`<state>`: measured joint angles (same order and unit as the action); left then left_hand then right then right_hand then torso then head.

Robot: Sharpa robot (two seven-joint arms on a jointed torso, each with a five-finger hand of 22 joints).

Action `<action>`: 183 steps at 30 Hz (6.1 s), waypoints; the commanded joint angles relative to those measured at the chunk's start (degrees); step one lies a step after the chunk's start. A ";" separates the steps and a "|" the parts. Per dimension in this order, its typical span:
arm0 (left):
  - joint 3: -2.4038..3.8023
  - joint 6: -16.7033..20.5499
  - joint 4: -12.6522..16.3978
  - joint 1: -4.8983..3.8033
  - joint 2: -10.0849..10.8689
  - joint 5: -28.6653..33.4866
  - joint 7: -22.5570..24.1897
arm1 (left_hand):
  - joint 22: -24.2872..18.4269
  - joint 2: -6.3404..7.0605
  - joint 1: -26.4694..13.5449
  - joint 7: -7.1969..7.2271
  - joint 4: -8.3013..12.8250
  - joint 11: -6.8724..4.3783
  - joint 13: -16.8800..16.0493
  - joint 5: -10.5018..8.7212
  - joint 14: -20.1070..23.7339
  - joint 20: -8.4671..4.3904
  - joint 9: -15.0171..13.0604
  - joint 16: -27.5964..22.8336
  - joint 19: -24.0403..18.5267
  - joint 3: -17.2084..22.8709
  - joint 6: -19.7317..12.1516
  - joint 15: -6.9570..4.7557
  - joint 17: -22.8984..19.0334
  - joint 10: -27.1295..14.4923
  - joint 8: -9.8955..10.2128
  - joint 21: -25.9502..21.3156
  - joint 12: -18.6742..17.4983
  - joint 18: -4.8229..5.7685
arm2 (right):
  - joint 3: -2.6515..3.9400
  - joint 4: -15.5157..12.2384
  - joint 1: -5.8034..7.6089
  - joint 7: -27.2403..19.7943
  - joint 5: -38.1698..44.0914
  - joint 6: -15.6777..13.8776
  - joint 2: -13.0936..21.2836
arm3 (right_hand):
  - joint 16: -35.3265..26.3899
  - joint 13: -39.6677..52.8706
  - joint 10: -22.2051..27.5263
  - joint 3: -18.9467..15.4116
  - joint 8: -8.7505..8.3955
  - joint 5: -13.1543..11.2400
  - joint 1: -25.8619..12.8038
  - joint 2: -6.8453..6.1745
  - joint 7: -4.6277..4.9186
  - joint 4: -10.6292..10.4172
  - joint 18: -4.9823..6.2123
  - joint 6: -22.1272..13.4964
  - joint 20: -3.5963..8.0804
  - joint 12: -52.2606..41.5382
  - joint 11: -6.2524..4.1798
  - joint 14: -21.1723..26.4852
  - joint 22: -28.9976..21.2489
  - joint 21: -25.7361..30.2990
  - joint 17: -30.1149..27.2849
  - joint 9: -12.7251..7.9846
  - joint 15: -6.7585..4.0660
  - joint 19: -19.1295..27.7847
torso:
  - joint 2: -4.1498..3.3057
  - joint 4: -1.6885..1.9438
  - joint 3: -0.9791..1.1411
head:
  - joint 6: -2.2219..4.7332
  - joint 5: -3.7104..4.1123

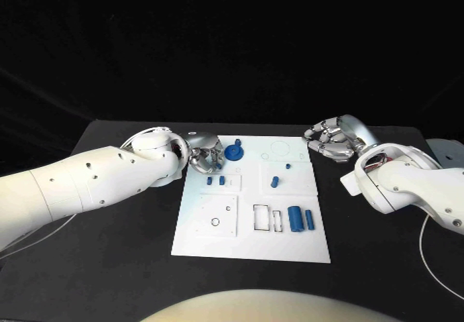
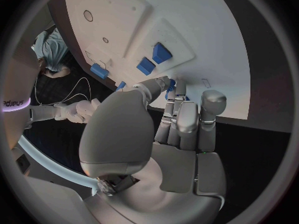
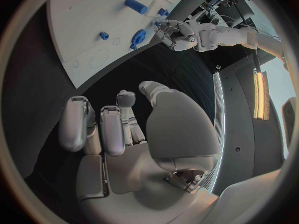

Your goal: Assemble the parts on the task board

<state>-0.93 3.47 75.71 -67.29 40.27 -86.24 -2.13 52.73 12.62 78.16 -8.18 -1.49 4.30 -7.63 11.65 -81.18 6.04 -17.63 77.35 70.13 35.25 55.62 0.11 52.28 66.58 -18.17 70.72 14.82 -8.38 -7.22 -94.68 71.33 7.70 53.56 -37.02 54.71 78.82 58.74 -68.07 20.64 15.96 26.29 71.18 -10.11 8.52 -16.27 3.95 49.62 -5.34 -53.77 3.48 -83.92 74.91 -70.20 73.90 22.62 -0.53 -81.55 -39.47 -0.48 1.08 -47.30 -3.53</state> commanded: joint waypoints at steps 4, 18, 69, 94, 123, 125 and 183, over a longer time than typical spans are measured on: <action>-0.04 -0.47 -0.09 0.09 -0.13 0.30 0.12 | -0.34 0.16 -0.80 -0.35 -0.15 0.30 0.25 -0.15 0.54 0.00 0.18 -0.10 -0.57 -0.41 -0.56 0.11 -0.20 -0.27 0.95 -0.37 -1.10 0.79 | 0.00 -0.05 -0.05 -0.44 0.30 0.05 -0.04 | -0.39 -0.05 -0.20 0.23 0.20 0.33 0.17 -0.54 -0.15 0.01 0.39 0.15 0.33 0.16 -0.14 -1.63 3.63 0.32 0.06 0.05 -0.45 -0.16 | 0.02 -0.02 0.03 | 0.01 -0.01; -0.04 -0.45 -0.03 0.14 0.10 0.81 -0.60 | -1.58 1.04 -1.19 -1.53 -0.29 1.43 0.73 -0.12 1.11 0.57 1.16 -0.17 -1.49 -0.54 -3.43 1.07 -1.22 -1.64 3.73 -1.13 -3.62 0.55 | 0.00 -0.03 -0.06 -0.32 0.44 -0.23 0.04 | -0.64 -0.50 0.02 0.27 0.27 0.32 0.15 -0.60 -0.15 0.01 0.47 0.09 0.36 0.56 -0.14 -1.57 3.36 0.79 -0.22 0.07 -0.46 -0.03 | 0.01 -0.01 0.01 | -0.04 0.12; 0.42 13.11 11.46 -0.19 11.92 68.97 23.72 | -20.07 0.13 -2.51 -1.81 -5.06 1.83 -0.39 0.01 11.80 0.89 1.85 -12.06 -10.57 -6.85 -2.37 1.57 -25.05 -2.48 5.28 -15.60 -3.98 -2.22 | -0.07 6.43 -0.81 4.47 44.50 19.98 -5.81 | 0.48 -39.47 7.61 7.59 -1.48 -15.60 8.96 -4.90 0.74 5.24 -0.42 2.53 -0.79 41.13 1.99 -2.21 6.29 -2.37 1.48 -1.47 1.37 -2.03 | 0.02 -0.23 -0.56 | 2.10 4.33; 0.41 12.94 13.34 -0.19 12.88 74.69 26.70 | -20.65 -0.76 -1.01 -2.03 -4.26 1.87 -0.62 0.23 12.35 0.80 1.91 -12.56 -10.52 -6.08 -2.51 1.51 -25.47 -2.73 5.34 -16.43 -3.39 -2.22 | -0.29 9.77 -2.74 5.11 46.96 22.78 -10.24 | 2.27 -42.63 3.85 10.94 -0.88 -14.16 9.77 -3.66 0.35 7.12 -1.14 5.64 -0.41 41.77 1.41 -3.09 8.73 -6.43 3.29 -1.27 1.00 -3.52 | -0.02 -0.15 -0.49 | 1.63 4.63; 0.41 12.19 13.58 -0.21 13.23 74.85 25.79 | -20.92 -0.92 -0.62 -2.33 -3.93 2.12 -0.61 0.20 12.70 0.89 2.05 -12.87 -10.51 -5.83 -3.07 1.69 -25.71 -3.35 5.64 -16.82 -3.34 -2.18 | -0.36 12.15 -3.67 7.20 49.68 24.15 -12.67 | 2.68 -43.83 2.17 12.97 -0.04 -15.48 9.55 -1.86 -0.27 8.51 -1.32 7.81 -0.06 42.65 0.89 -3.27 9.44 -7.40 3.67 -0.72 0.53 -3.84 | 0.01 -0.19 -0.46 | 1.13 4.85; 0.41 12.14 13.58 -0.21 13.25 74.85 25.66 | -20.95 -0.91 -0.59 -2.35 -3.89 2.15 -0.61 0.19 12.74 0.91 2.07 -12.91 -10.52 -5.82 -3.12 1.71 -25.73 -3.41 5.67 -16.86 -3.34 -2.18 | -0.37 12.18 -3.68 7.28 49.82 24.53 -12.76 | 2.61 -43.88 2.16 12.98 -0.06 -15.54 9.54 -1.95 -0.28 8.61 -1.32 7.80 -0.05 42.71 0.88 -3.24 9.46 -7.44 3.56 -0.71 0.51 -3.85 | 0.00 -0.21 -0.48 | 1.12 4.84; 0.39 11.50 12.96 -0.20 13.56 74.84 22.97 | -21.56 -0.86 0.08 -2.96 -3.00 2.72 -0.67 0.22 13.96 1.25 2.37 -13.86 -10.93 -5.55 -4.28 2.15 -26.36 -5.02 6.28 -17.84 -3.05 -2.15 | -0.23 9.07 -3.69 6.69 52.14 15.98 -10.66 | 3.03 -44.86 -1.24 14.66 1.17 -15.81 8.32 -0.51 -1.09 11.60 -2.49 10.14 0.23 43.61 0.00 -3.29 12.32 -13.08 3.87 0.58 -0.32 -5.87 | 0.12 -0.16 -0.55 | 1.17 5.47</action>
<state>-0.59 15.90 88.64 -67.43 53.92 -11.69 20.69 31.21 11.83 77.60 -11.24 -4.81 6.97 -8.22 11.65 -67.75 7.17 -15.33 63.83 59.58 29.73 51.70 2.27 26.01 61.84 -12.17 53.19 11.49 -9.72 -7.48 -85.36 67.62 14.84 105.07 -19.08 44.02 81.49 13.91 -68.94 35.18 17.01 10.82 79.71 -11.06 7.46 -5.03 2.44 59.24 -5.43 -10.14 3.53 -83.92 74.90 -83.05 74.94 23.11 -0.54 -83.91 -39.38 -0.66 0.59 -46.20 2.00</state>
